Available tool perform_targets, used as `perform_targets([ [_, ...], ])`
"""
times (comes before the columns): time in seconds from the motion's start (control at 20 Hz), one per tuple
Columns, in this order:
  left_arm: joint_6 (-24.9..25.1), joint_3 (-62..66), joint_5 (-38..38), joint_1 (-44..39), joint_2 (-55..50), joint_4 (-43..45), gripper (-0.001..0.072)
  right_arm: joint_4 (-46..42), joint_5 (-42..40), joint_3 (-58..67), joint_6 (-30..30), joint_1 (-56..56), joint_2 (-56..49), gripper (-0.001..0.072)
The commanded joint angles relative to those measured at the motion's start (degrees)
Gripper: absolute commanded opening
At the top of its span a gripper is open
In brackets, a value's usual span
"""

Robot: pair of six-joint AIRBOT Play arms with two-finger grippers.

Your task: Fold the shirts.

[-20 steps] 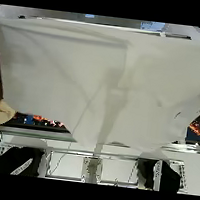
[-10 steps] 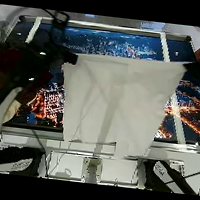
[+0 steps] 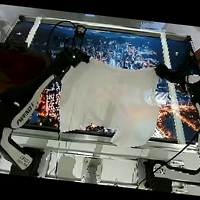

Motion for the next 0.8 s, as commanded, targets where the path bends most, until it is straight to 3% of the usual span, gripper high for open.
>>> perform_targets([
  [0.0, -0.6, 6.1, 4.0, 0.5, -1.4, -2.3, 0.0510, 1.2, -11.5, -0.2, 0.1, 2.5, -1.2, 0.0325],
  [0.05, -0.2, 8.4, 8.3, 0.4, -1.3, -2.2, 0.0699, 1.0, -9.9, -0.2, 0.1, 1.8, -0.6, 0.0382],
  [0.25, 1.5, 14.5, 29.8, 0.9, 4.1, 8.0, 0.0703, -5.3, 7.7, -0.2, 0.2, -8.2, 5.7, 0.0381],
  [0.3, 1.5, 14.5, 34.1, 1.1, 6.6, 11.5, 0.0685, -7.9, 14.3, -0.2, 1.3, -11.8, 7.5, 0.0381],
  [0.4, 3.7, 13.9, 38.7, 1.1, 12.0, 15.6, 0.0384, -15.3, 26.8, -1.1, 3.0, -19.3, 10.9, 0.0380],
  [0.45, 4.6, 12.7, 40.5, 1.1, 14.8, 16.2, 0.0330, -17.2, 31.5, -3.3, 2.9, -23.3, 13.0, 0.0380],
  [0.6, 3.6, 0.2, 48.0, 1.1, 25.0, 16.2, 0.0330, -17.9, 38.0, -14.2, 0.3, -33.2, 19.0, 0.0381],
  [0.75, -6.4, -27.5, 50.1, 0.2, 39.3, 13.5, 0.0330, -17.6, 41.9, -25.5, -0.8, -40.4, 22.1, 0.0381],
])
